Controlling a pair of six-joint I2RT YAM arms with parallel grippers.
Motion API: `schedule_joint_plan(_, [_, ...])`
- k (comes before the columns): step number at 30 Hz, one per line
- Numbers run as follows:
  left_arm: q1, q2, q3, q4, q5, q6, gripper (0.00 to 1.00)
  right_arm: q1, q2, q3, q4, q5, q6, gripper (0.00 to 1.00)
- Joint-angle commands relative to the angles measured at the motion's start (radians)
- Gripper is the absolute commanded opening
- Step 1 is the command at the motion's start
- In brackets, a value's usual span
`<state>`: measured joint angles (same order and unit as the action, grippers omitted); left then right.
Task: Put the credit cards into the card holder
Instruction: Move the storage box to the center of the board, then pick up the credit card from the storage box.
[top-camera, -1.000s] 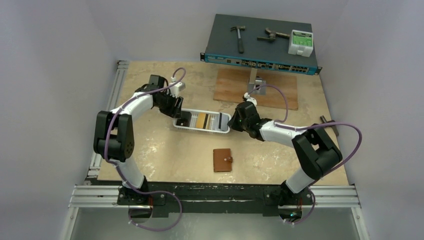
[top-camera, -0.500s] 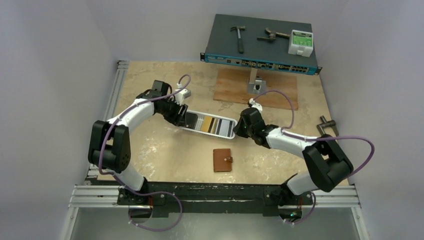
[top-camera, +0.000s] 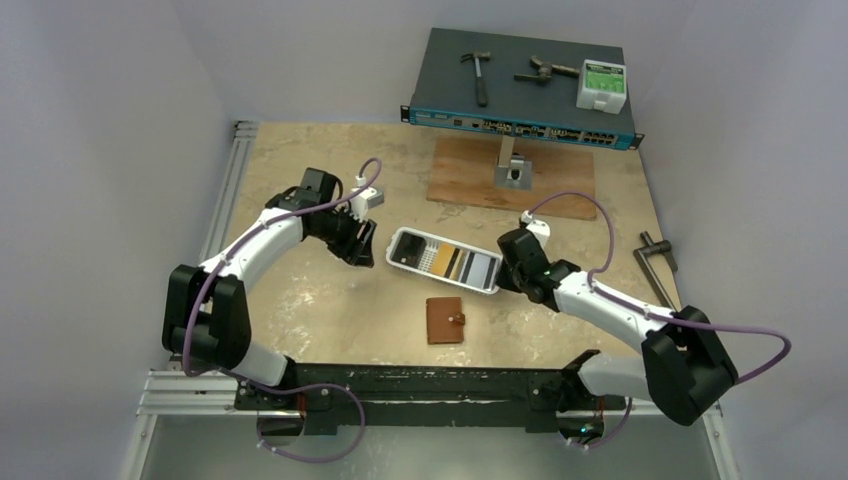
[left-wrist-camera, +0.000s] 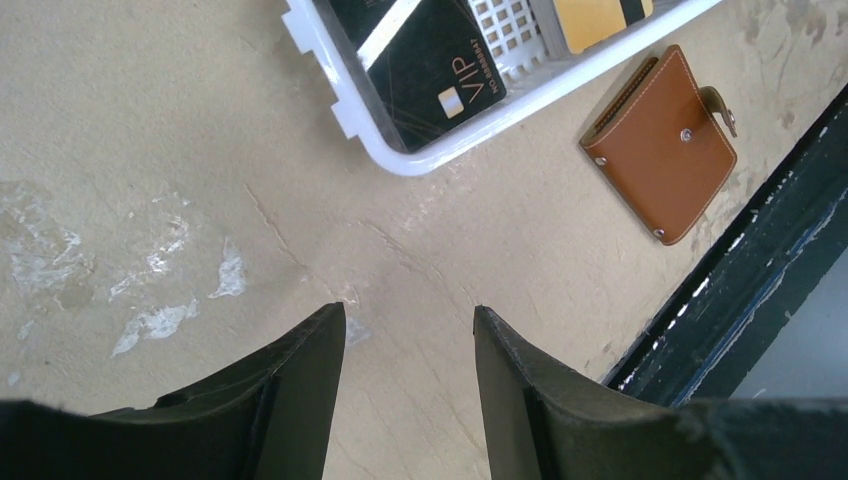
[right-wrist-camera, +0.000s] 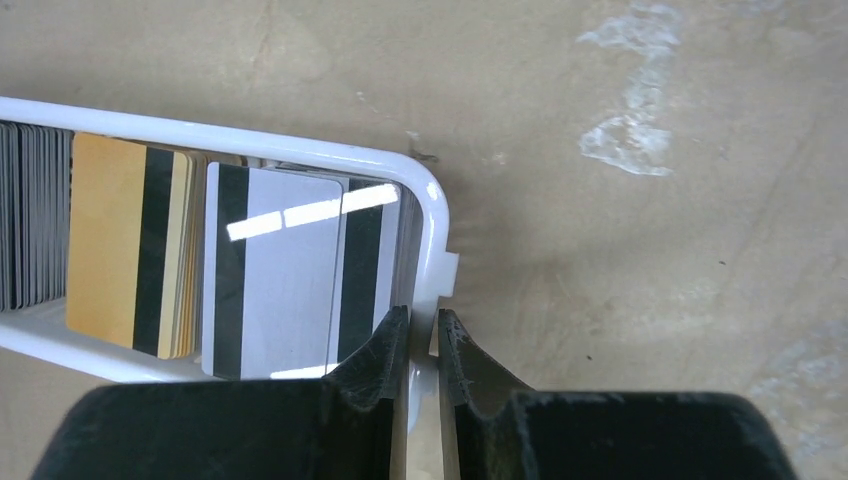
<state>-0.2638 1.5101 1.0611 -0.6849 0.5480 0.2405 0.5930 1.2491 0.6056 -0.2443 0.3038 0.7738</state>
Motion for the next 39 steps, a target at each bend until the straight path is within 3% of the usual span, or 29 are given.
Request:
schedule_joint_plan(1, [-0.008,-0.041,-0.005,-0.026,0.035,0.032,0.49,-0.029,-0.062,0.014,-0.108,0.112,-0.016,0.01])
schedule_joint_plan(3, [-0.008,-0.047,-0.002,-0.026,0.035,0.031,0.50,-0.035,-0.068,0.045,-0.122,0.114,-0.021,0.07])
schedule_joint_plan(9, [-0.009,-0.042,0.036,-0.021,0.025,0.001,0.50,-0.035,-0.045,0.201,-0.165,0.137,-0.057,0.45])
schedule_joint_plan(11, [-0.010,-0.030,0.055,-0.011,0.020,-0.017,0.50,-0.035,-0.030,0.243,-0.171,0.156,-0.076,0.53])
schedule_joint_plan(16, [-0.023,0.012,0.121,0.013,0.017,-0.058,0.50,-0.034,-0.003,0.260,-0.102,0.092,-0.090,0.57])
schedule_joint_plan(21, [-0.075,0.028,0.172,0.015,0.006,-0.074,0.50,0.019,0.043,0.262,-0.113,0.147,-0.103,0.68])
schedule_joint_plan(26, [-0.078,0.034,0.175,0.018,0.013,-0.099,0.50,0.173,0.132,0.336,-0.219,0.306,-0.071,0.67])
schedule_joint_plan(31, [-0.079,0.007,0.145,0.024,0.000,-0.093,0.50,0.250,0.204,0.385,-0.326,0.463,-0.035,0.64])
schedule_joint_plan(39, [-0.079,-0.007,0.136,0.016,0.001,-0.088,0.50,0.301,0.307,0.421,-0.409,0.511,0.045,0.62])
